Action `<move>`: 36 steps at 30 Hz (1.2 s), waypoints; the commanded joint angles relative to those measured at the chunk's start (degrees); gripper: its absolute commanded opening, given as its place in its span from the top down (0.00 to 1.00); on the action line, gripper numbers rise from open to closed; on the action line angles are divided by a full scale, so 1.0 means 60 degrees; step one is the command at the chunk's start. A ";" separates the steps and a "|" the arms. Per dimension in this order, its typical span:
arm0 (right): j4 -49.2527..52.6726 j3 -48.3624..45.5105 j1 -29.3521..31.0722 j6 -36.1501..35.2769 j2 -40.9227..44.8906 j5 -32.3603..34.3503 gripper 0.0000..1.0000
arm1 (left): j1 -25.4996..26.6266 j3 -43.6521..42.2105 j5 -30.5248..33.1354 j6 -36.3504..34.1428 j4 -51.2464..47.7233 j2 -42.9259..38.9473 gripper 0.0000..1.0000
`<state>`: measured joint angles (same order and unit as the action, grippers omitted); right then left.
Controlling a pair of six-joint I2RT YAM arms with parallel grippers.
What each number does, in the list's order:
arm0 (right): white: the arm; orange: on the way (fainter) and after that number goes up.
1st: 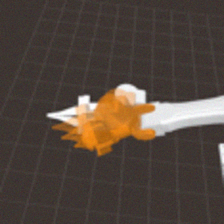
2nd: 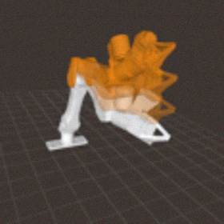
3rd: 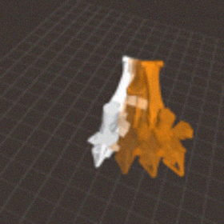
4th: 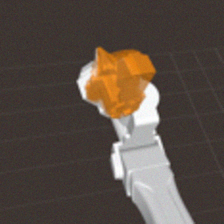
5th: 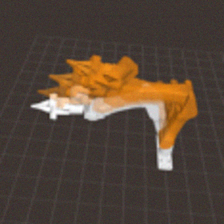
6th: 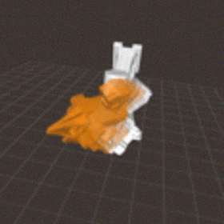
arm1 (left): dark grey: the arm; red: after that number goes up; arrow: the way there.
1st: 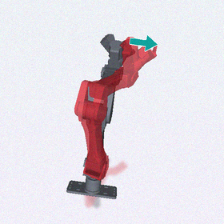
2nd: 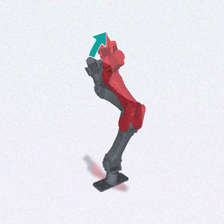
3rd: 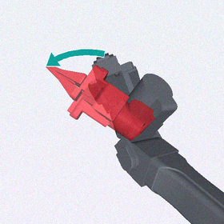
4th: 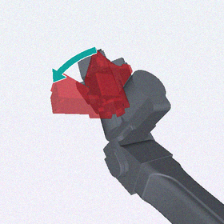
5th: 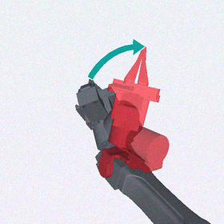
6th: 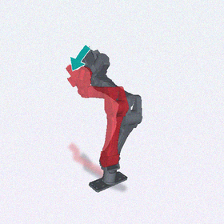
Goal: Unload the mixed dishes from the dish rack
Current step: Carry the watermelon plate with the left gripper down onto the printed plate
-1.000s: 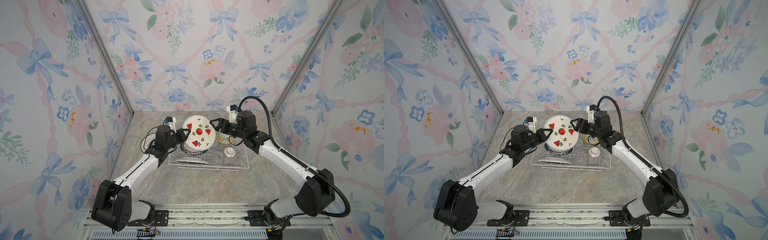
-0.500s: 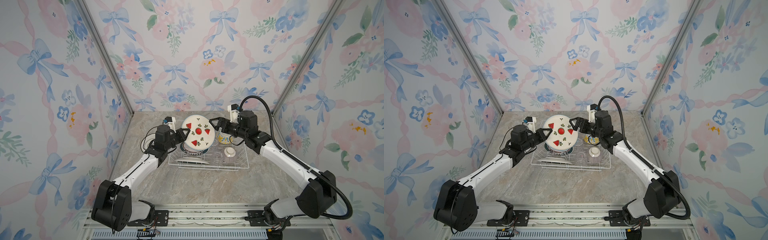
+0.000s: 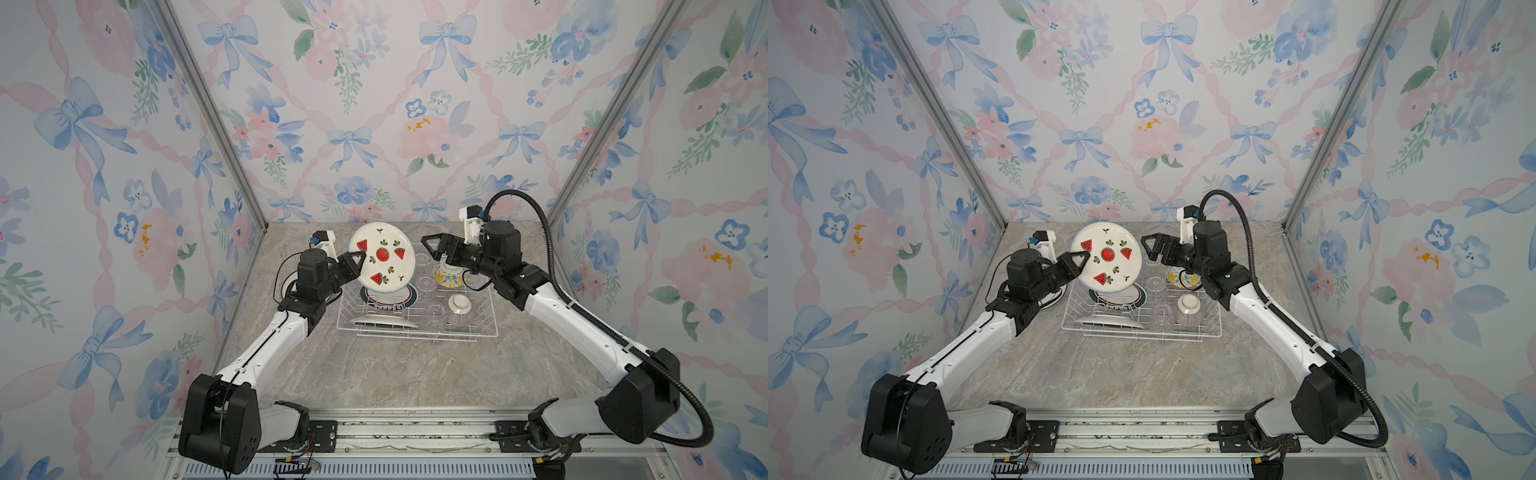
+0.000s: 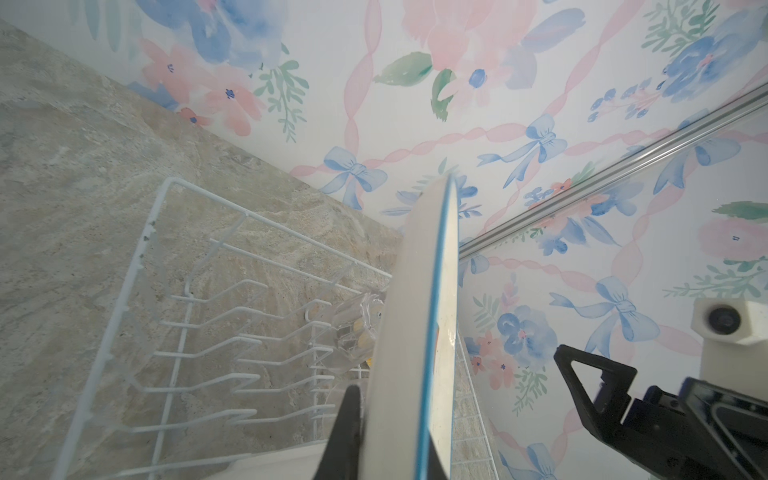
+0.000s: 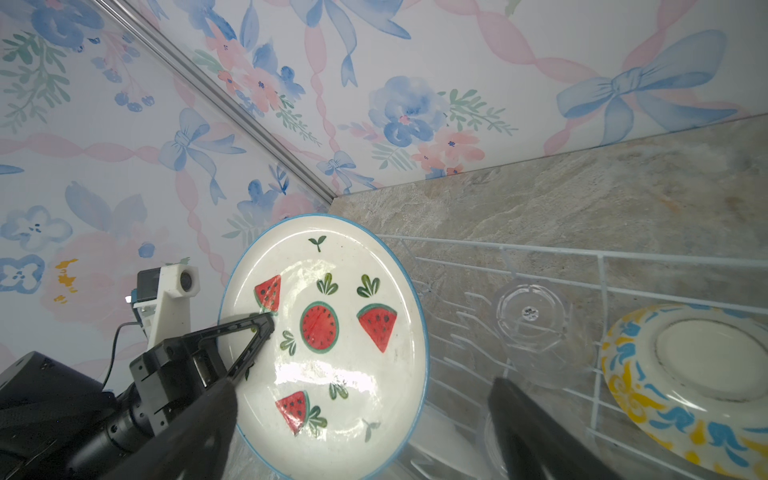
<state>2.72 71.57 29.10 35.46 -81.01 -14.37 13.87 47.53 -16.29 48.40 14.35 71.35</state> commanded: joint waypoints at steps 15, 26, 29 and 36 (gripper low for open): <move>0.0132 -0.0130 0.0081 -0.0311 0.0113 0.0079 0.03 | -0.2077 -0.0817 0.0566 0.0106 0.0788 -0.1686 1.00; 0.0294 -0.0078 0.0073 -0.0437 0.0095 0.0081 0.03 | -0.3302 -0.1762 0.1160 0.0470 0.0762 -0.2462 1.00; 0.0337 -0.0063 0.0072 -0.0456 0.0080 0.0062 0.03 | -0.3608 -0.2003 0.1495 0.0527 0.0668 -0.2679 1.00; 0.0388 -0.0136 0.0079 -0.0514 0.0130 0.0062 0.03 | -0.4270 -0.2661 0.2199 0.0812 0.0611 -0.3160 1.00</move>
<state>4.05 71.09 29.26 33.78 -80.75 -14.15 -10.68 31.66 -5.32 51.37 12.14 54.57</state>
